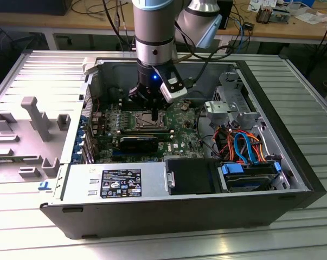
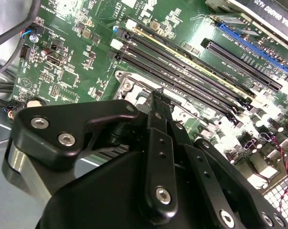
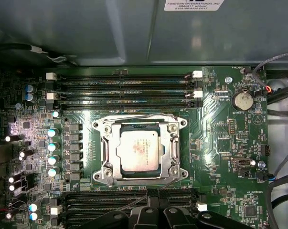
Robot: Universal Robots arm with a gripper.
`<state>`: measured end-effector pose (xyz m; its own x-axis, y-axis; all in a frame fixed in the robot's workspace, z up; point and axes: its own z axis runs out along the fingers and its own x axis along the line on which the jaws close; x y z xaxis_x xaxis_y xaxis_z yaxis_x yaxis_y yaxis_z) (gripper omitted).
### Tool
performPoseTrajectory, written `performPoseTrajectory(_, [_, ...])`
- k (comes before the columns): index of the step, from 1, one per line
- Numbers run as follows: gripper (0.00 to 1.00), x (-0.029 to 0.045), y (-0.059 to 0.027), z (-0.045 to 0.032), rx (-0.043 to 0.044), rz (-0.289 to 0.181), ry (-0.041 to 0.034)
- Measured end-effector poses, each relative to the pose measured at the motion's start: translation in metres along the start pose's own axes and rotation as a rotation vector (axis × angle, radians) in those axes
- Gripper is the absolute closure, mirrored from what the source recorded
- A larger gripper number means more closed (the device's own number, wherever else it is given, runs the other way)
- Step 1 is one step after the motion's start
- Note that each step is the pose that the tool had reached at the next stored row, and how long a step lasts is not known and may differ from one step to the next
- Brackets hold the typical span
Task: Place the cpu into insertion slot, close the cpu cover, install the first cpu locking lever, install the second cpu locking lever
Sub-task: 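Install the second cpu locking lever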
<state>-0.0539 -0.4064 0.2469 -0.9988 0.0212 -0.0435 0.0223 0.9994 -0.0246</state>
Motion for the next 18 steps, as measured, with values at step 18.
performPoseTrajectory(18, [0.89, -0.0003, -0.0046, 0.003, -0.0092, -0.015, 0.0259])
